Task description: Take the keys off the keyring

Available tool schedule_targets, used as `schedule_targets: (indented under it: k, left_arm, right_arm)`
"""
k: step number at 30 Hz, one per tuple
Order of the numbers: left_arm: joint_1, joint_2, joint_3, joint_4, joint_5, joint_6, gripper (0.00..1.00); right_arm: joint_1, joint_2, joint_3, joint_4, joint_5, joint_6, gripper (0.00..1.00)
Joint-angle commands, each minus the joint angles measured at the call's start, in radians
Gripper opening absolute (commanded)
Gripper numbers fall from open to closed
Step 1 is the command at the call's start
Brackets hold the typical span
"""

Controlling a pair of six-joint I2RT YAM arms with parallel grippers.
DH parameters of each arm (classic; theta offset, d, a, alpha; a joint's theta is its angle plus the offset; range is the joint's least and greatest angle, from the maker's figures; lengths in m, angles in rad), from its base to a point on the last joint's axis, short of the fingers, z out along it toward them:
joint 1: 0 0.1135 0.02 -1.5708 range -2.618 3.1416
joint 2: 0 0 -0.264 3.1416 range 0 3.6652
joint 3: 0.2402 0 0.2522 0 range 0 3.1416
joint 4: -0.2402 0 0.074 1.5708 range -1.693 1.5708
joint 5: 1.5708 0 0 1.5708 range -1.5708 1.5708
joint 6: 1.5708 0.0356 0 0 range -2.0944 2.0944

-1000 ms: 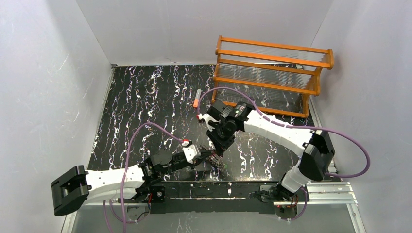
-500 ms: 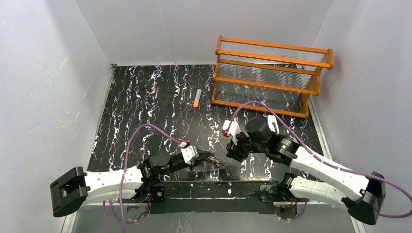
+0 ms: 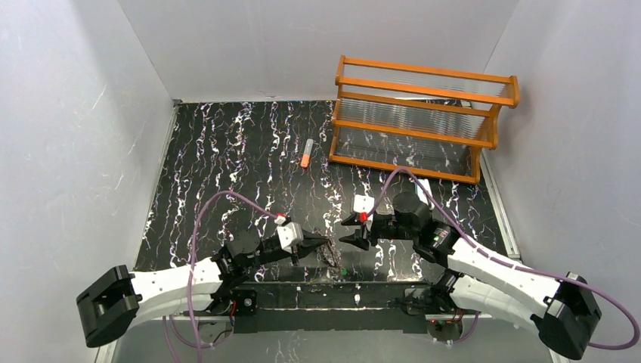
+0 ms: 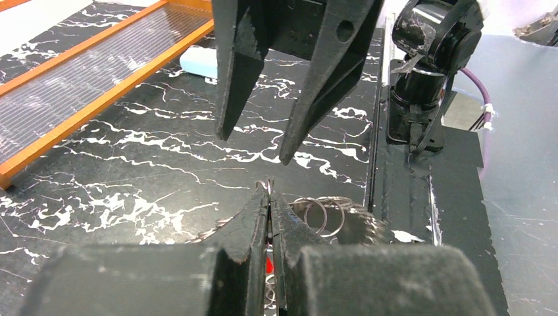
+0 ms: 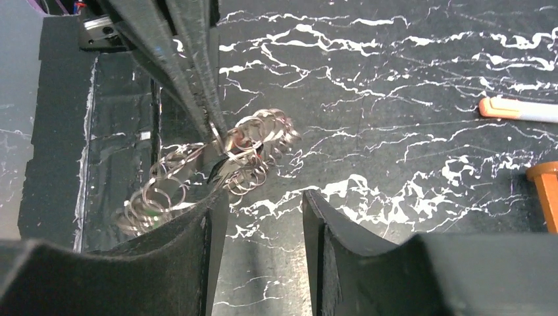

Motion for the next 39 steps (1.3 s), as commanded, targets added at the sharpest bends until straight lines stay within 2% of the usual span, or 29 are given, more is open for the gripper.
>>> schedule_targets:
  k: [1, 7, 19, 26, 29, 33, 36, 39]
  left_arm:
    - [0.111, 0.031, 0.082, 0.053, 0.218, -0.062, 0.0]
    - [0.184, 0.111, 0.145, 0.061, 0.388, -0.097, 0.0]
    - [0.21, 0.143, 0.179, 0.074, 0.457, -0.122, 0.0]
    - [0.21, 0.155, 0.18, 0.104, 0.458, -0.139, 0.0]
    - [0.21, 0.163, 0.181, 0.116, 0.459, -0.146, 0.0]
    - [0.211, 0.16, 0.176, 0.122, 0.453, -0.15, 0.0]
    - [0.214, 0.149, 0.17, 0.109, 0.421, -0.144, 0.0]
    - [0.219, 0.124, 0.182, 0.035, 0.388, -0.102, 0.03]
  right_arm:
    - [-0.058, -0.001, -0.042, 0.223, -0.168, -0.004, 0.52]
    - [-0.075, -0.008, -0.096, 0.337, -0.264, 0.038, 0.5]
    - [-0.077, 0.037, -0.159, 0.505, -0.286, 0.067, 0.46]
    - [-0.077, 0.056, -0.158, 0.524, -0.303, 0.081, 0.36]
    - [-0.076, 0.066, -0.159, 0.528, -0.306, 0.085, 0.27]
    - [-0.079, 0.06, -0.15, 0.493, -0.305, 0.084, 0.04]
    - [-0.08, 0.04, -0.107, 0.383, -0.284, 0.072, 0.01]
    - [-0.08, 0.033, -0.02, 0.183, -0.223, 0.046, 0.01]
